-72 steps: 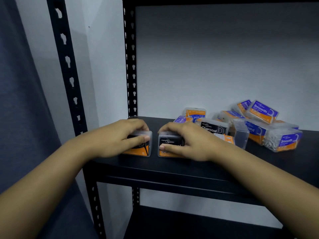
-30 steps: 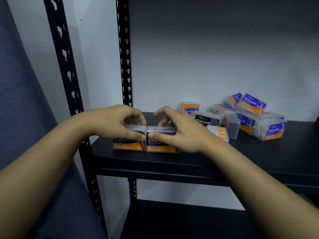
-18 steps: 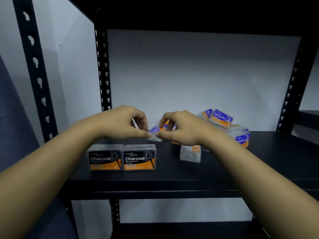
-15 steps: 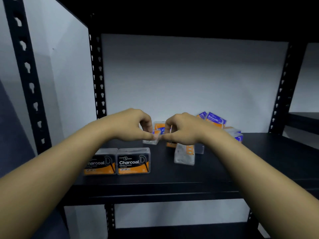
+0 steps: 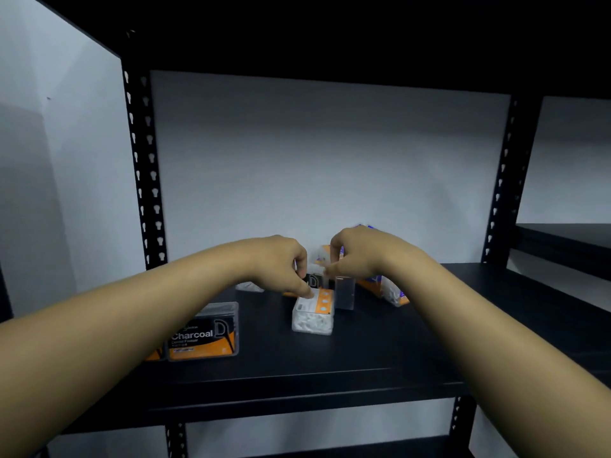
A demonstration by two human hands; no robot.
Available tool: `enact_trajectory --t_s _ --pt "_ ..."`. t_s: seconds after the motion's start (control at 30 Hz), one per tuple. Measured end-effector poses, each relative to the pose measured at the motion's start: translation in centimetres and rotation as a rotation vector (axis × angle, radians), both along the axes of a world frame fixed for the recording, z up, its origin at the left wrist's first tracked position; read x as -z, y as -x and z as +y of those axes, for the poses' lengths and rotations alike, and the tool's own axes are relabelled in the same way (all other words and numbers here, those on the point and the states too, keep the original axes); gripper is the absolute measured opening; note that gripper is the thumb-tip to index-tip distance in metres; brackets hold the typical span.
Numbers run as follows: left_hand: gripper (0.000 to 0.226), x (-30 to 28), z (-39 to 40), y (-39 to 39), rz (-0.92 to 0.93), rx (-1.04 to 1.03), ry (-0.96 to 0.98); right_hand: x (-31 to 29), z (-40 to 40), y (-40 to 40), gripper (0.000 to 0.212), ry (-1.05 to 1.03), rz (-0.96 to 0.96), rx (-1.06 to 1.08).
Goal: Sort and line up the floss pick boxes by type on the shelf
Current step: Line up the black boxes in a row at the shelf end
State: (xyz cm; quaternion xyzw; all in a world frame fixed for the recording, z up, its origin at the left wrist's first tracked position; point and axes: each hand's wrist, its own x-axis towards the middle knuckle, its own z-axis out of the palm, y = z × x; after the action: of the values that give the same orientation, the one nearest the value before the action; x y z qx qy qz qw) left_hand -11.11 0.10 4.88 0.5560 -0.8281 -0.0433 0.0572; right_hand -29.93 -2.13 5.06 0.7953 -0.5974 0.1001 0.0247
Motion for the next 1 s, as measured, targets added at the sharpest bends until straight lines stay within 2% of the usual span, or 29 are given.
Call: enact_trajectory --t_s 0.17,0.23,0.37,0.43,0.53,0.6,0.73,1.0 --pt "0.048 2.4 1.2 2.5 -0.031 -0.114 0.096 1.6 -1.7 1.0 0.039 0.106 -0.011 0.027" --pt "0.049 3.3 2.0 3.4 -0.034 -0.147 0.157 2.1 -2.1 1.3 0.042 0.101 -0.029 0.019" --pt "0.054 3.7 3.9 5.0 -0.012 -0.192 0.243 2.2 -2.9 2.1 0.034 0.041 -0.092 -0.065" --pt "0.056 4.0 4.2 5.5 -0.016 -0.21 0.258 2.3 -3.2 2.6 0.04 -0.011 -0.061 -0.102" --pt "0.051 5.1 3.5 5.2 -0.018 -0.259 0.244 2.4 -3.5 3.6 0.053 -0.033 -0.061 -0.164" --pt "0.056 5.7 3.0 4.5 0.028 -0.289 0.22 2.5 -3.6 4.4 0.056 -0.045 -0.086 -0.202" --pt "0.071 5.9 3.0 3.9 0.1 -0.317 0.167 2.9 -3.5 5.6 0.056 -0.037 -0.148 -0.254" --pt "0.066 4.9 3.1 3.7 0.184 -0.292 0.06 3.6 -3.4 7.3 0.049 -0.005 -0.279 -0.303"
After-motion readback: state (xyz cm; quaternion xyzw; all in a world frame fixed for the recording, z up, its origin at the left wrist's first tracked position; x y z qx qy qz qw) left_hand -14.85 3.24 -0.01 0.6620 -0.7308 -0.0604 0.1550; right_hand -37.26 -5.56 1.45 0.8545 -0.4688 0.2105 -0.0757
